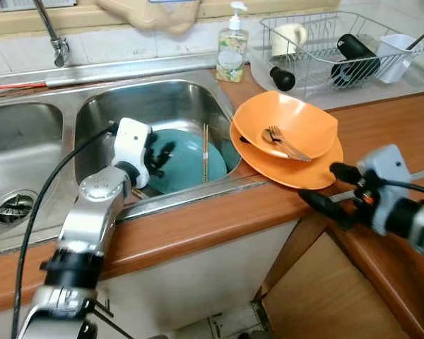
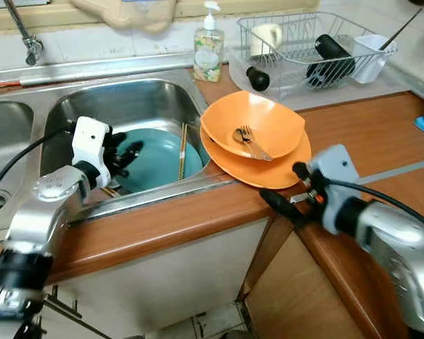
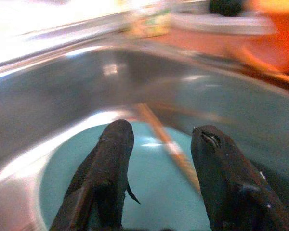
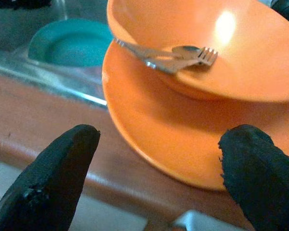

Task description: Kitchen organization

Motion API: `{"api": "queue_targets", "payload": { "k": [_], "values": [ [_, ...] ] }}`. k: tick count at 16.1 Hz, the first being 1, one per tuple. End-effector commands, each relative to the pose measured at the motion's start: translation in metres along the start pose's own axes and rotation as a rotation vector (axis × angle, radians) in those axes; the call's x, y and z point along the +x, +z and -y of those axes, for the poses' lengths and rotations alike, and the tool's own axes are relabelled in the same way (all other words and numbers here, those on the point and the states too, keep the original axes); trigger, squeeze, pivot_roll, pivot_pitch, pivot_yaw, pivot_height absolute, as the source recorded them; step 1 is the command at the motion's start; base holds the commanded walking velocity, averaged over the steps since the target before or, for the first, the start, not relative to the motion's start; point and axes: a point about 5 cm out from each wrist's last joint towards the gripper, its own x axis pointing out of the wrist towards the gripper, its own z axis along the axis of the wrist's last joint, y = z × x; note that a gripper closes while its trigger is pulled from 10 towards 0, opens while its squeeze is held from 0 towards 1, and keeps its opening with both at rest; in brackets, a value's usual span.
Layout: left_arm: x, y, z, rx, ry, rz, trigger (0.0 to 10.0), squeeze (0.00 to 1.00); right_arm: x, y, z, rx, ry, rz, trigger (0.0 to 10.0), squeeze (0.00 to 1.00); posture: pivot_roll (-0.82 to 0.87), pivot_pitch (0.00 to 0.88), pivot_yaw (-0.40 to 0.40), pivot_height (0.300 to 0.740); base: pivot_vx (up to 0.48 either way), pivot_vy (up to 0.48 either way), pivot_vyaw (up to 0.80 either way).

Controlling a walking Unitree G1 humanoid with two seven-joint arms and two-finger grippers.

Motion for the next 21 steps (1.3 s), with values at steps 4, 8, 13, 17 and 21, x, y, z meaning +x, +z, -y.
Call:
{"api": "queue_targets", "payload": {
  "k": [4, 8, 13, 17, 21],
  "values": [
    [-0.025, -0.001, 0.016, 0.048, -0.23, -0.004, 10.0, 0.0, 0.023, 0.001, 0.004, 0.025, -0.063, 0.028, 10.0, 0.0, -0.14, 0.0, 0.016, 0.74, 0.0, 0.0, 0.0],
    [-0.035, 0.005, 0.031, 0.044, -0.332, 0.024, 10.0, 0.0, 0.052, 0.005, 0.013, 0.13, -0.184, 0.079, 10.0, 0.0, -0.12, 0.0, 0.002, 0.74, 0.0, 0.0, 0.0],
    [-0.035, 0.005, 0.04, 0.034, -0.351, 0.028, 10.0, 0.0, 0.063, 0.001, 0.013, 0.15, -0.206, 0.077, 10.0, 0.0, -0.12, 0.0, -0.007, 0.74, 0.0, 0.0, 0.0],
    [-0.029, 0.008, 0.058, -0.053, -0.38, 0.065, 10.0, 0.0, 0.032, -0.005, 0.023, 0.12, -0.176, 0.117, 10.0, 0.0, -0.13, 0.0, 0.003, 0.74, 0.0, 0.0, 0.0],
    [-0.03, 0.007, 0.073, -0.074, -0.433, 0.074, 10.0, 0.0, 0.004, 0.0, 0.023, 0.055, -0.125, 0.167, 10.0, 0.0, -0.14, 0.0, 0.006, 0.74, 0.0, 0.0, 0.0]
  ]
}}
